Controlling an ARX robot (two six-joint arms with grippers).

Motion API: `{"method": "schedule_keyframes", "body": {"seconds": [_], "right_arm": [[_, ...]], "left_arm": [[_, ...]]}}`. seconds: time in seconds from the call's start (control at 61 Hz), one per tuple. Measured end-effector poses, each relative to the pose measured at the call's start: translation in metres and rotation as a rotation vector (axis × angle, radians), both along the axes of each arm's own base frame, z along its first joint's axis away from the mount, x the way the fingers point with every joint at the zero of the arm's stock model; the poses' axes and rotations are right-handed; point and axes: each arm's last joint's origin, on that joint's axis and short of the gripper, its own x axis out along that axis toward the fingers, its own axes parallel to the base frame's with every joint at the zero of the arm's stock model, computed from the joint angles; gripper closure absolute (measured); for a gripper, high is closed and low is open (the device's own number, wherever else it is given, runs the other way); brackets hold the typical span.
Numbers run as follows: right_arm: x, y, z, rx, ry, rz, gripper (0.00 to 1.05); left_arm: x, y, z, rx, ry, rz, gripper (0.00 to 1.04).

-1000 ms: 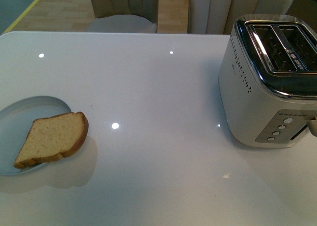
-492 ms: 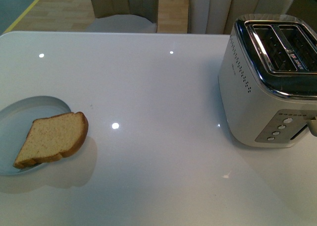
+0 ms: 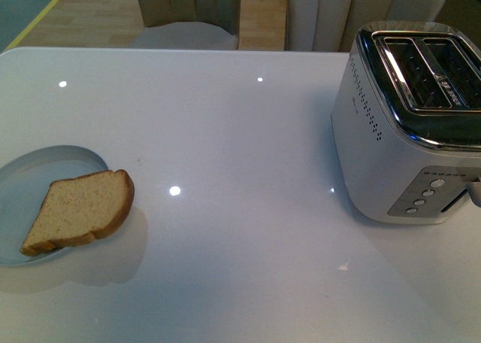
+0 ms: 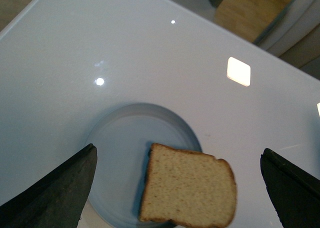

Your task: Left arm holds plate, right arm toasts bread

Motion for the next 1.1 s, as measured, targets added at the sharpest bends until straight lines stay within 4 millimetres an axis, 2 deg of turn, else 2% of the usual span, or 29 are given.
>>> {"method": "schedule_keyframes", "body": {"seconds": [0.148,0.459,0.721,0.885,1.098], "right_arm": [[0.0,0.0,0.0,0.0,0.0,0.0,0.09],[0.0,0.0,0.0,0.0,0.0,0.0,0.09],[0.0,0.0,0.0,0.0,0.0,0.0,0.09],[0.0,0.0,0.0,0.0,0.0,0.0,0.09],[0.0,0.0,0.0,0.0,0.0,0.0,0.09]], "left_arm": [[0.025,0.014,-0.043,0.001,0.102,0.046,0.07],[0.046,0.024,-0.128,0.013,0.285,0.086,0.07],[0.062,0.024,-0.164,0.038,0.336,0.075,0.07],[0.07,0.025,-0.173,0.058,0.342,0.069,0.07],[0.081,0.024,-0.176,0.086,0.33,0.056,0.07]]}}
